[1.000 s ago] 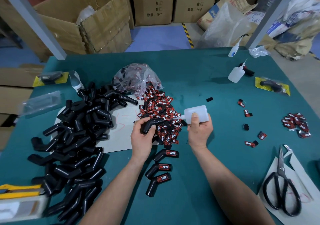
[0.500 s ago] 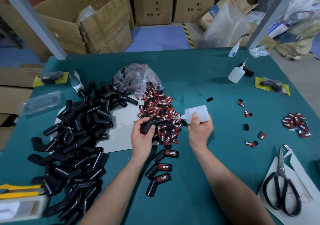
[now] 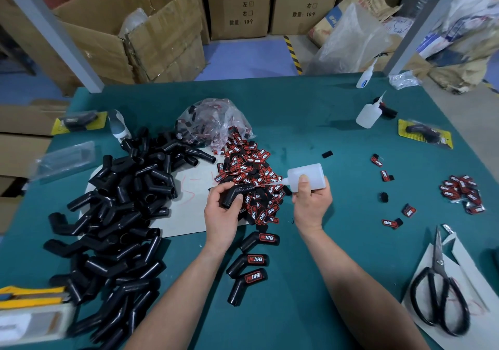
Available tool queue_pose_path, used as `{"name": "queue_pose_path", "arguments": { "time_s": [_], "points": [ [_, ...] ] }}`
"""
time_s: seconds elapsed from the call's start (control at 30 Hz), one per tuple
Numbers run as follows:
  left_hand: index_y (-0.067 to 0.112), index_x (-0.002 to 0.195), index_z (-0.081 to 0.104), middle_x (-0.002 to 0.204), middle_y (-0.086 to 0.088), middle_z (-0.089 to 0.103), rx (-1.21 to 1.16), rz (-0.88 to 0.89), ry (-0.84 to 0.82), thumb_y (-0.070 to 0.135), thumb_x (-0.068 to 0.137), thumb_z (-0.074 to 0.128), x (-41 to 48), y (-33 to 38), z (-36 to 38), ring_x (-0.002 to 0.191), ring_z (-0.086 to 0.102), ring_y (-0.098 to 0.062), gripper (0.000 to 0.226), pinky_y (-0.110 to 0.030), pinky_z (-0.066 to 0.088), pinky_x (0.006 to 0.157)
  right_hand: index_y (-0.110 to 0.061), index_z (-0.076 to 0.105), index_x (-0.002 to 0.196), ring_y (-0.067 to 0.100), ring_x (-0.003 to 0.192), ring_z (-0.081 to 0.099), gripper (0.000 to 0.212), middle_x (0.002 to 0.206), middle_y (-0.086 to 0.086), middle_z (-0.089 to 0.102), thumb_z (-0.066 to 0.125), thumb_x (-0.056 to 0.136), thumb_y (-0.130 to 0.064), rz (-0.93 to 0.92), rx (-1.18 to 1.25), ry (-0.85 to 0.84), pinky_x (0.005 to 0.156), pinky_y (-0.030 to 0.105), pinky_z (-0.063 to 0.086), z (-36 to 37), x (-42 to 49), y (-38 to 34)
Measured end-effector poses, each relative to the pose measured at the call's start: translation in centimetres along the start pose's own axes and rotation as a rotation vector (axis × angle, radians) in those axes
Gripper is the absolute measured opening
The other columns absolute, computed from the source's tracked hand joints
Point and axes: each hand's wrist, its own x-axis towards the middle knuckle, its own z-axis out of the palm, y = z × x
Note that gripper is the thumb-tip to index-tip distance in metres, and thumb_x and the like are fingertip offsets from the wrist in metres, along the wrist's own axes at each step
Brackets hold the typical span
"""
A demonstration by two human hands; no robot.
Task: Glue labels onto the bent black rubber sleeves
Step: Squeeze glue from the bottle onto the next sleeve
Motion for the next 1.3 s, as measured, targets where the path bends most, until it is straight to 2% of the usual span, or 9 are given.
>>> {"name": "queue_pose_path", "arguments": {
  "time_s": [0.2,0.33,0.6,0.77,0.9,1.07,1.2,1.3],
  "points": [
    [0.047,0.105,0.068,0.110,0.007,0.072,0.015,0.011,-0.002,0.003,0.092,0.073,0.0,0.1,0.0,0.102,0.069,-0.012,0.046,-0.022,0.053,0.092,-0.024,0.054,0.080,0.029,0.062,0.053,0.030,0.072,0.013,0.057,0.066,0.077,-0.051,0.001,-0.006,0.010,0.057,0.052,0.048,0.0,0.1,-0.1],
    [0.051,0.103,0.068,0.114,0.000,0.071,0.014,0.018,0.001,0.001,0.092,0.073,0.0,0.3,0.1,0.106,0.069,-0.017,0.051,-0.031,0.053,0.098,-0.024,0.053,0.079,0.028,0.061,0.051,0.029,0.070,0.012,0.055,0.066,0.077,-0.050,0.004,-0.007,0.017,0.056,0.054,0.048,0.0,0.2,0.1],
    [0.054,0.102,0.068,0.116,-0.001,0.071,0.026,0.019,-0.007,0.000,0.092,0.073,-0.2,0.6,0.1,0.110,0.068,-0.020,0.055,-0.039,0.053,0.103,-0.024,0.053,0.079,0.030,0.063,0.053,0.029,0.071,0.013,0.056,0.065,0.077,-0.051,0.000,-0.025,0.024,0.058,0.056,0.049,0.1,0.3,0.1],
    [0.055,0.102,0.068,0.115,-0.003,0.070,0.023,0.018,-0.014,0.000,0.092,0.073,-0.3,0.9,0.1,0.108,0.068,-0.018,0.057,-0.039,0.053,0.102,-0.024,0.053,0.079,0.029,0.062,0.053,0.029,0.071,0.011,0.056,0.065,0.077,-0.050,-0.005,-0.022,0.022,0.057,0.055,0.049,0.0,0.3,0.0],
    [0.053,0.101,0.069,0.116,-0.003,0.070,0.018,0.016,-0.006,-0.001,0.092,0.072,-0.3,1.0,0.2,0.110,0.067,-0.021,0.055,-0.043,0.052,0.104,-0.025,0.053,0.079,0.027,0.059,0.051,0.027,0.068,0.005,0.056,0.065,0.077,-0.049,-0.011,-0.008,0.016,0.055,0.048,0.047,0.0,0.2,-0.1],
    [0.056,0.101,0.068,0.118,0.004,0.068,0.029,0.032,-0.008,-0.002,0.092,0.072,-0.4,1.3,0.2,0.112,0.066,-0.017,0.059,-0.037,0.052,0.105,-0.025,0.053,0.079,0.028,0.059,0.052,0.027,0.068,0.006,0.056,0.065,0.077,-0.049,-0.021,-0.010,0.011,0.055,0.048,0.048,0.0,0.2,0.0],
    [0.056,0.101,0.068,0.117,0.007,0.067,0.031,0.044,-0.005,-0.002,0.092,0.072,-0.3,1.2,0.2,0.112,0.066,-0.015,0.059,-0.034,0.051,0.104,-0.026,0.053,0.078,0.026,0.056,0.051,0.026,0.065,0.000,0.056,0.065,0.077,-0.049,-0.029,-0.008,0.013,0.053,0.042,0.046,0.1,0.2,0.0],
    [0.055,0.102,0.068,0.116,0.009,0.067,0.034,0.059,-0.007,-0.003,0.092,0.072,-0.3,1.0,0.2,0.112,0.065,-0.014,0.059,-0.032,0.050,0.104,-0.025,0.053,0.078,0.027,0.059,0.052,0.026,0.067,0.006,0.056,0.065,0.077,-0.048,-0.025,-0.011,0.016,0.055,0.048,0.047,0.1,0.2,0.1]
  ]
}}
